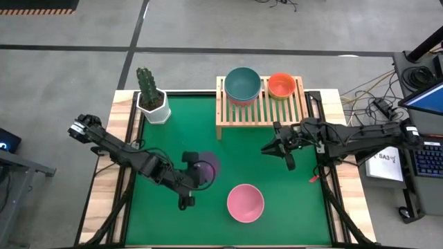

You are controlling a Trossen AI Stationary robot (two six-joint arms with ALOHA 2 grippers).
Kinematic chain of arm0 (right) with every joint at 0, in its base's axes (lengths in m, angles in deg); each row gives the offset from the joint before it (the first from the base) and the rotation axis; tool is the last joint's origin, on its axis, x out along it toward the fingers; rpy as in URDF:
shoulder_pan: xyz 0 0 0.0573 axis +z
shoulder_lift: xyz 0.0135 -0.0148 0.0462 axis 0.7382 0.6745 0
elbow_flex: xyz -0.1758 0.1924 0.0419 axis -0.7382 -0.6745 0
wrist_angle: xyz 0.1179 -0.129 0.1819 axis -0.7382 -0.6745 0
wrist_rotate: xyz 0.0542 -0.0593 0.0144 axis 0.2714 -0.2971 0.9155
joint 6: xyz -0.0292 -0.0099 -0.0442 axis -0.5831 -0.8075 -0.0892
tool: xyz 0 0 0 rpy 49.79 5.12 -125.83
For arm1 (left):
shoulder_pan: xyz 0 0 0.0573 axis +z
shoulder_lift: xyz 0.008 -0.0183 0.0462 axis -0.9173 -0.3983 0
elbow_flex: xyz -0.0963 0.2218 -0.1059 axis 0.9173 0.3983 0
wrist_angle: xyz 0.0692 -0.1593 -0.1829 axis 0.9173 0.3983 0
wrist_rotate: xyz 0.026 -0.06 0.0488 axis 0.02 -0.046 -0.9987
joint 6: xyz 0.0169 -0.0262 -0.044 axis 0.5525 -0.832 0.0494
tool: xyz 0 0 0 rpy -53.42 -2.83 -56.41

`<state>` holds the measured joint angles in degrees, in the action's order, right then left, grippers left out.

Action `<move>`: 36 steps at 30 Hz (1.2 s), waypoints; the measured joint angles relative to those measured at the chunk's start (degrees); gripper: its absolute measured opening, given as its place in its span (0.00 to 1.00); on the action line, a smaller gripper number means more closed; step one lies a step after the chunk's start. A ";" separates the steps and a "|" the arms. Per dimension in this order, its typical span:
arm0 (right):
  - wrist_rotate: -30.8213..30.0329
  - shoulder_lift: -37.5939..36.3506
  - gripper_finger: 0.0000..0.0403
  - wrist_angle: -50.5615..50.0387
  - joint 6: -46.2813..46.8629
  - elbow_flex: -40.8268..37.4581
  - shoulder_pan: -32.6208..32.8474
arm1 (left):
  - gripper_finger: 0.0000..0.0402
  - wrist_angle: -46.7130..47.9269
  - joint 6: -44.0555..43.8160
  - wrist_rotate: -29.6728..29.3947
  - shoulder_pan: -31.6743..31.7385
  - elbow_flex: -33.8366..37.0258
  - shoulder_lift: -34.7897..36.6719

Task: Place and stack bowls onto a shelf
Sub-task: Stack the violet bowl on top of the orange bowl on the shelf

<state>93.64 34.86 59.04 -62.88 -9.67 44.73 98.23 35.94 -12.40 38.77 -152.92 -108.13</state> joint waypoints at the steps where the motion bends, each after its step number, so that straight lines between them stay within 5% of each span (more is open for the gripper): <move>1: 0.00 0.78 0.13 0.58 0.02 0.00 0.07 | 0.00 -1.70 1.55 0.94 0.07 0.06 0.00; 15: 0.43 12.60 0.41 6.27 -6.37 7.79 5.13 | 0.00 -15.03 -0.47 20.57 5.10 6.92 -0.15; 36: 11.82 44.25 0.42 -17.48 -29.44 40.47 6.32 | 0.00 -16.79 -0.07 22.27 5.76 7.13 -0.20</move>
<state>105.47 79.10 41.56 -92.32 30.80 51.05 81.45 35.87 9.86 44.53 -145.79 -108.32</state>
